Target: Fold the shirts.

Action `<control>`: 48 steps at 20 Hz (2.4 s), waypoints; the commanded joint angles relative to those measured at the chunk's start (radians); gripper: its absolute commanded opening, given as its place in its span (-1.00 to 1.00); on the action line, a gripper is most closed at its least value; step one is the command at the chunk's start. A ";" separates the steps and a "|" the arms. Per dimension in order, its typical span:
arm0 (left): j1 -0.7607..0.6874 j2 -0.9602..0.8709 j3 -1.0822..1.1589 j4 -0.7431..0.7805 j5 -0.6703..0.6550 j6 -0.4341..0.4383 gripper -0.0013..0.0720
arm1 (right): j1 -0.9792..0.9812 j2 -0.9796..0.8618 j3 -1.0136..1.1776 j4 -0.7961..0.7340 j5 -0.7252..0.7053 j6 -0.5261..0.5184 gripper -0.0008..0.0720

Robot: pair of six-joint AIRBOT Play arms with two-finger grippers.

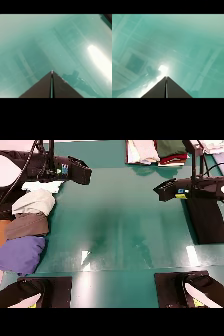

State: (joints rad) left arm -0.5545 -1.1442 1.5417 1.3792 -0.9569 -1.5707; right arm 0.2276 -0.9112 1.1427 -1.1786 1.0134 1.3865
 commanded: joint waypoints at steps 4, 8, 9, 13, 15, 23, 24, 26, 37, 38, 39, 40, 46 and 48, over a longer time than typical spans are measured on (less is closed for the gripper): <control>0.000 0.000 0.000 0.000 0.000 0.000 -0.89 | 0.002 0.001 0.001 0.002 0.003 0.000 -0.93; 0.000 0.000 0.000 0.000 0.000 0.000 -0.89 | 0.002 0.001 0.001 0.001 0.007 0.000 -0.93; 0.000 0.000 0.000 0.000 0.000 0.000 -0.89 | 0.002 0.001 0.001 0.001 0.008 0.000 -0.93; 0.005 -0.002 0.000 0.047 0.077 0.068 -0.86 | 0.002 0.001 0.001 0.001 0.008 0.000 -0.93; 0.029 -0.009 0.000 0.267 0.116 -0.025 0.60 | 0.002 0.001 0.001 0.001 0.007 0.000 -0.93; 0.430 -0.273 0.000 0.420 0.139 -0.105 0.65 | 0.002 0.001 0.001 -0.002 0.002 0.000 -0.93; 0.463 -0.322 0.000 0.420 0.151 -0.105 0.65 | 0.002 0.001 0.001 -0.001 0.003 0.000 -0.93; 0.523 -0.426 0.000 0.419 0.180 -0.106 0.65 | 0.002 0.001 0.001 0.000 0.006 0.000 -0.93; 0.613 -0.652 0.000 0.360 0.457 -0.135 0.65 | 0.002 0.001 0.000 0.000 0.012 0.000 -0.93; 0.613 -0.653 0.000 0.357 0.484 -0.152 0.65 | 0.002 0.001 0.000 0.000 0.015 0.000 -0.93; 0.613 -0.653 0.000 0.357 0.494 -0.158 0.64 | 0.002 0.001 0.000 0.000 0.020 0.000 -0.93; 0.613 -0.653 0.000 0.357 0.500 -0.165 0.63 | 0.002 0.001 0.000 0.000 0.024 0.000 -0.93; 0.612 -0.587 0.090 0.354 0.385 -0.201 -0.89 | 0.002 0.001 0.018 -0.001 0.015 0.000 -0.93; 0.610 -0.483 0.148 0.355 0.394 -0.182 -0.89 | 0.002 0.001 0.068 -0.003 -0.018 0.000 -0.93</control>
State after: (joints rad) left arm 0.0582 -1.7145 1.6276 1.7348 -0.5503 -1.7611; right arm 0.2279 -0.9112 1.1706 -1.1793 1.0286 1.3865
